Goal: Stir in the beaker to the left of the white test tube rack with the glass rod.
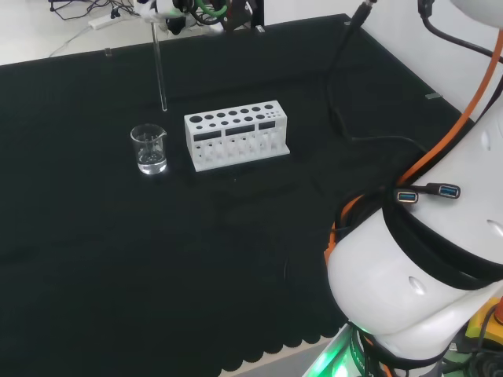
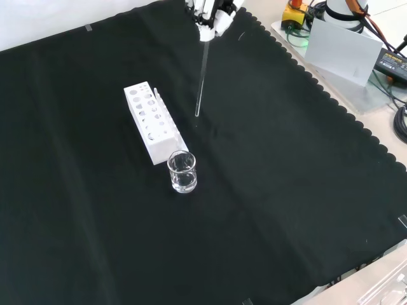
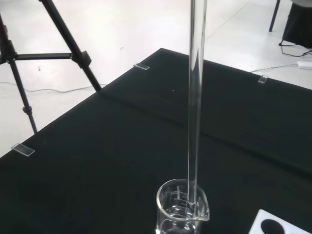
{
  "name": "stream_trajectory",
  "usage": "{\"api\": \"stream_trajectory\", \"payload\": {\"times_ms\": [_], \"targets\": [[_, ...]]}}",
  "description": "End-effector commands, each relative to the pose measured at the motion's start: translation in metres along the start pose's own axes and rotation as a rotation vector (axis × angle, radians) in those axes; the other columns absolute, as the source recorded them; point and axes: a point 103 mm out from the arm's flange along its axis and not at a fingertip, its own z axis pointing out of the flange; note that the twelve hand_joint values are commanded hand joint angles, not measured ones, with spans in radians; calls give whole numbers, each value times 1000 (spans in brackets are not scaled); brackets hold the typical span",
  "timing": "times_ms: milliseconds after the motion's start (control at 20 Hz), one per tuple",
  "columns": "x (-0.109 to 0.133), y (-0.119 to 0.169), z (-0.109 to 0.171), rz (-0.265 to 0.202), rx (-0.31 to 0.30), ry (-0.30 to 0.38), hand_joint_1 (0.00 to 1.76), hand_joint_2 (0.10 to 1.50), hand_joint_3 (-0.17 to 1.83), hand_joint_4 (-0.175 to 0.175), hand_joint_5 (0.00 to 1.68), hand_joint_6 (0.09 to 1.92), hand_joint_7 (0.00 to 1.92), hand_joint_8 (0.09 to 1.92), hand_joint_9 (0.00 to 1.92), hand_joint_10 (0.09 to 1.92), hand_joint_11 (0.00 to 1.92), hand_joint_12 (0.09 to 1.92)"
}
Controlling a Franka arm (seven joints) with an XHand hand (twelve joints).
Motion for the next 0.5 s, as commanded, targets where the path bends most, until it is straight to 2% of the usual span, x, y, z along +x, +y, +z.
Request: {"api": "stream_trajectory", "payload": {"times_ms": [50, 250, 500], "targets": [[10, 12, 14, -39, 10, 11, 1311, 1108, -175, -175, 1294, 183, 1184, 999, 1646, 678, 1592, 665], [13, 21, 26, -62, 16, 19, 1311, 1108, -175, -175, 1295, 180, 1184, 1000, 1646, 678, 1592, 666], [10, 32, 35, -68, 14, 7, 1311, 1108, -175, -175, 1297, 176, 1184, 999, 1647, 677, 1593, 666]]}}
